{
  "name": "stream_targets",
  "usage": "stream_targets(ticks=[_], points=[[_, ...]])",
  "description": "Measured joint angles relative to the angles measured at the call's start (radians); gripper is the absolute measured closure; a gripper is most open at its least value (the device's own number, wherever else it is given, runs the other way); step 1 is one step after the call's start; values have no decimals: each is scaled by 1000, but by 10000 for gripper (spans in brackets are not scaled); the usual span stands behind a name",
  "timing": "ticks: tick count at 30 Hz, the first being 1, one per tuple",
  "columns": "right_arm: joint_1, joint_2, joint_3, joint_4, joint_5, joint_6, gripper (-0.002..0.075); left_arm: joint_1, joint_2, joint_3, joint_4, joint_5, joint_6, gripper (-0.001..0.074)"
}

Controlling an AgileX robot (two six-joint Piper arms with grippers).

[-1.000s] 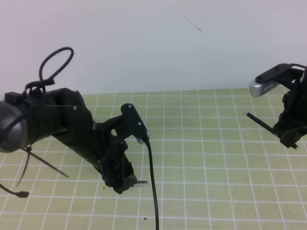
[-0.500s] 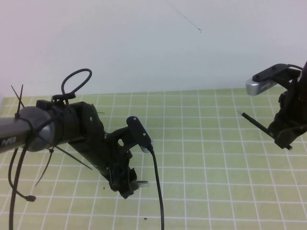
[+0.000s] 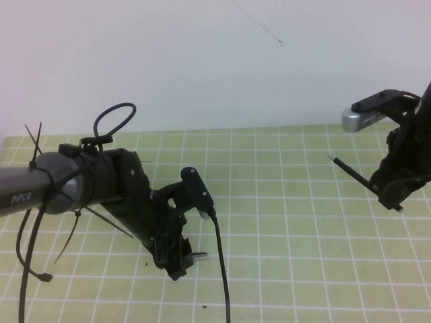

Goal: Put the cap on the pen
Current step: Put the cap on the pen

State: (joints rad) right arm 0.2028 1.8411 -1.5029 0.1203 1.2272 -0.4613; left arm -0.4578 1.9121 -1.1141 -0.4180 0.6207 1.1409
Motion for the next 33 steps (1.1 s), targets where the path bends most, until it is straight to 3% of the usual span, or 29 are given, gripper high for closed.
stream_targets(ticks=[9, 19, 29, 33], points=[[0, 0, 0, 7, -7, 0, 729, -37, 4, 0, -2, -10, 0, 736], [0, 0, 0, 58, -14, 0, 729, -37, -50, 0, 69, -7, -4, 734], [7, -5, 16, 320, 81, 0, 729, -37, -193, 0, 250, 44, 6, 734], [51, -20, 100, 318, 81, -13, 729, -37, -247, 0, 271, 92, 33, 734]])
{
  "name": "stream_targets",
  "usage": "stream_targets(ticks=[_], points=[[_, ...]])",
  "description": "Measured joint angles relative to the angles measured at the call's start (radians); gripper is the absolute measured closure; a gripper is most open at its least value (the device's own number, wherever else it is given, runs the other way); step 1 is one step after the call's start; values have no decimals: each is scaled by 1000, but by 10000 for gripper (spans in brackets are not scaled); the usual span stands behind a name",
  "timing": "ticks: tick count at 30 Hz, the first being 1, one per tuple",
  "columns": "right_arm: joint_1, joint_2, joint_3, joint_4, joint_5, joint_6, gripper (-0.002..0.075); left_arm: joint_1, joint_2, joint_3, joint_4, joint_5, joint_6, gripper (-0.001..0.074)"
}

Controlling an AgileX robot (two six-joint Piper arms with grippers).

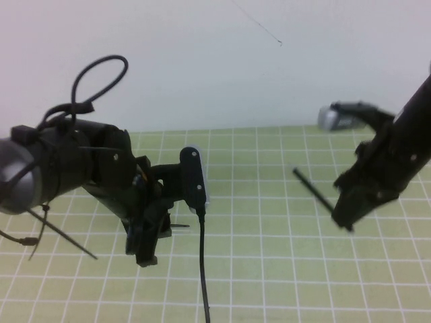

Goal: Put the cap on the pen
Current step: Put the cap on the pen

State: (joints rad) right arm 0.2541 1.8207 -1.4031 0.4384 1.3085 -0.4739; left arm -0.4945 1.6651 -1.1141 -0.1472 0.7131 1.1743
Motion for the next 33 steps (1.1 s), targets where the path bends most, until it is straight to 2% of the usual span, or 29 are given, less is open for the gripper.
stream_targets(ticks=[5, 9, 16, 18, 22, 27, 33], points=[[94, -35, 207, 12, 0, -85, 729, 0, -76, 9, -10, 43, 16, 734], [148, -74, 341, 93, -2, -167, 729, 0, -153, 72, 8, 17, 34, 734], [171, -155, 506, 272, -2, -288, 729, -2, -395, 300, -45, -220, 165, 735], [171, -174, 532, 304, -2, -328, 729, -18, -461, 373, -76, -253, 256, 735], [192, -193, 545, 317, -2, -343, 729, -106, -571, 483, -127, -270, 418, 734], [235, -193, 545, 387, -10, -406, 729, -174, -624, 578, -141, -316, 427, 734], [278, -193, 545, 415, -40, -433, 729, -213, -625, 657, -141, -478, 427, 735]])
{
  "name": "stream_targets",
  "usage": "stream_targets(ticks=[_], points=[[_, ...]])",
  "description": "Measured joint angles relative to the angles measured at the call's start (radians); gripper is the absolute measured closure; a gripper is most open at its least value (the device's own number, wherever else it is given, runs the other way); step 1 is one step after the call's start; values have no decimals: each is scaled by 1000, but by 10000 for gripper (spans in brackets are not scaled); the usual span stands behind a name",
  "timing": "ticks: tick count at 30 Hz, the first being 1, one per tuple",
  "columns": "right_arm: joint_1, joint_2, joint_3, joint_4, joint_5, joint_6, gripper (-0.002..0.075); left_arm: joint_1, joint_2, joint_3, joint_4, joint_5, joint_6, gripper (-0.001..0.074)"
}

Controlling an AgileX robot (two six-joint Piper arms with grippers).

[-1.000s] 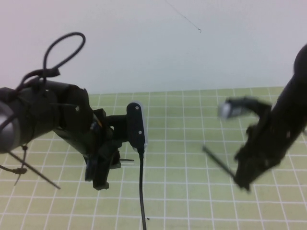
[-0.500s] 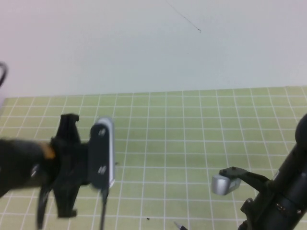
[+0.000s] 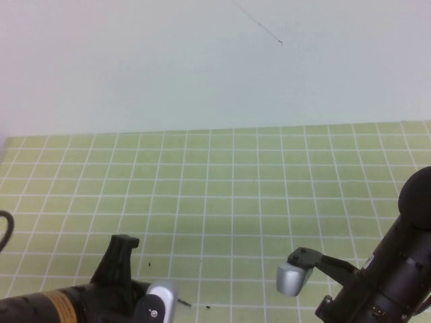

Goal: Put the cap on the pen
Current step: Put the cap on the pen

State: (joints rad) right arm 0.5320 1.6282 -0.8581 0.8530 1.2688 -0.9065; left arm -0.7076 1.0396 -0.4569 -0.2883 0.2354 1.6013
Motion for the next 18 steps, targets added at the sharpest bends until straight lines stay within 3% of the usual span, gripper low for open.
stream_targets(ticks=[7, 18], points=[[2, 0, 0, 4, -23, 0, 729, -67, 0, 6, 0, -55, 0, 734], [2, 0, 0, -4, -9, -18, 729, -68, 0, 13, 0, -15, 0, 734]])
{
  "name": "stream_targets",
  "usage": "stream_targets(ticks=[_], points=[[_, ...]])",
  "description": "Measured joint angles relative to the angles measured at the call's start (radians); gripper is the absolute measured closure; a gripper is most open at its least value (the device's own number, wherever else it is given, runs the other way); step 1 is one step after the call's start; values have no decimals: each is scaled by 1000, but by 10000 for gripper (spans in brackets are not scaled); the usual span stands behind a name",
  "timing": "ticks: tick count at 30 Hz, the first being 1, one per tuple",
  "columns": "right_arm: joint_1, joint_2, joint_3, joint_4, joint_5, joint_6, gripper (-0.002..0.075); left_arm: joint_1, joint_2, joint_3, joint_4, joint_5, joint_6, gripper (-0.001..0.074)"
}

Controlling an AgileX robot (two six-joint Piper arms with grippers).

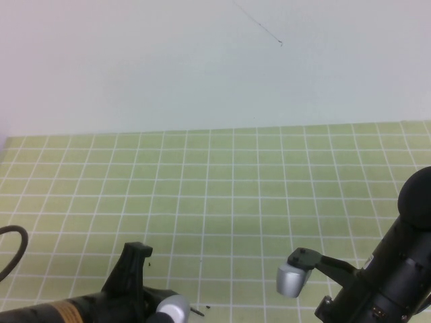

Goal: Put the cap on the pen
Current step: Put the cap on the pen

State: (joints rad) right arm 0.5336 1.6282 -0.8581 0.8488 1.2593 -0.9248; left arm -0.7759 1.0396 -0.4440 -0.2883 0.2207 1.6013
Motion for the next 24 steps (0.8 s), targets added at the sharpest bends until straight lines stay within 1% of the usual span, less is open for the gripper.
stream_targets(ticks=[12, 19, 24], points=[[0, 0, 0, 0, -2, 0, 729, 0, 0, 0, -65, 11, 2, 734], [0, 0, 0, 0, -2, -9, 729, -2, 0, 0, -96, 40, 42, 734], [0, 0, 0, 0, -4, -9, 729, -60, 0, 0, -96, 36, 45, 734]])
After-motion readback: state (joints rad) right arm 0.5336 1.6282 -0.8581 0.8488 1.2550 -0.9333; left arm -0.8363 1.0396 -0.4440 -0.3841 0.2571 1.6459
